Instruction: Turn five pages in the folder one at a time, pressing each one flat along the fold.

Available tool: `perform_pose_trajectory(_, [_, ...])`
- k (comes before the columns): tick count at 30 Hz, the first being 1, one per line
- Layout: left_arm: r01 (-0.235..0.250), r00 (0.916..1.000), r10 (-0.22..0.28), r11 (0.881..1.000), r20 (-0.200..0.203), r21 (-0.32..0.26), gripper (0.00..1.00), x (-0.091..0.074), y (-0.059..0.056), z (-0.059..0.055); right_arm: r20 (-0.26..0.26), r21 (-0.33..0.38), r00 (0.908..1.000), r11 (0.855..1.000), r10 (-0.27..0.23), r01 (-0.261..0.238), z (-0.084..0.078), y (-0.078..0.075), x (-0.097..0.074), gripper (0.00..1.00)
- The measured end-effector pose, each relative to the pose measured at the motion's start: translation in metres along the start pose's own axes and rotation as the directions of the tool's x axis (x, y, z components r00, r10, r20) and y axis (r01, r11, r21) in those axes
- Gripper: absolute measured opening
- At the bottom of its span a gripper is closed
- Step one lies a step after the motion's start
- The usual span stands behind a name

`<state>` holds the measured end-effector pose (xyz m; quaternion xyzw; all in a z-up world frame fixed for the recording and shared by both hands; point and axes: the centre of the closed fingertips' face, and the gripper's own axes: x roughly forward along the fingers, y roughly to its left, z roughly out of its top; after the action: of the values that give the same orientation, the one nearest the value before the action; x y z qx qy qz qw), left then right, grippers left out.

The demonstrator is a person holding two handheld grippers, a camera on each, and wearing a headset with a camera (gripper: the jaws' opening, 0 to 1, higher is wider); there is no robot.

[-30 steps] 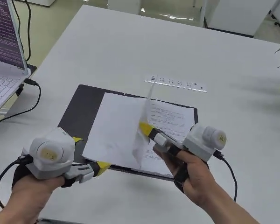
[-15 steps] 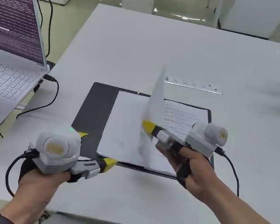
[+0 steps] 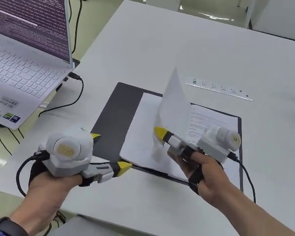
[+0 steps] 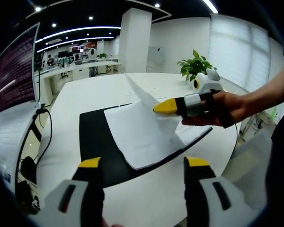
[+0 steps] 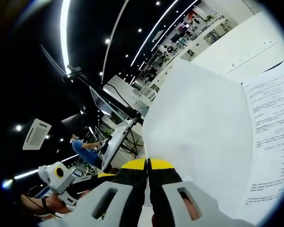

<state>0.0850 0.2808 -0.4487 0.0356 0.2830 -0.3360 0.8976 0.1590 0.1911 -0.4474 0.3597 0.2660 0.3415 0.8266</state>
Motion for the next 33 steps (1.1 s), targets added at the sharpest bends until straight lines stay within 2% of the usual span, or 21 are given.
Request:
perform_pose_trajectory(15, [-0.018,0.9997,0.018,0.999,0.014,-0.044,0.68,-0.008,0.004,-0.006,-0.059,0.050,0.9977,0.998,-0.034,0.037,-0.027,-0.015,0.030,0.00])
perform_pose_trajectory(23, [-0.024,0.9997,0.024,0.998,0.011,-0.053,0.68,-0.011,0.009,-0.010,-0.086,0.084,0.9939,0.994,-0.069,0.077,-0.040,-0.034,0.045,0.00])
perform_pose_trajectory(33, [-0.030,0.9995,0.030,0.997,0.010,-0.070,0.68,-0.011,0.010,-0.012,-0.119,0.130,0.9849,0.981,-0.126,0.142,-0.061,-0.054,0.058,0.01])
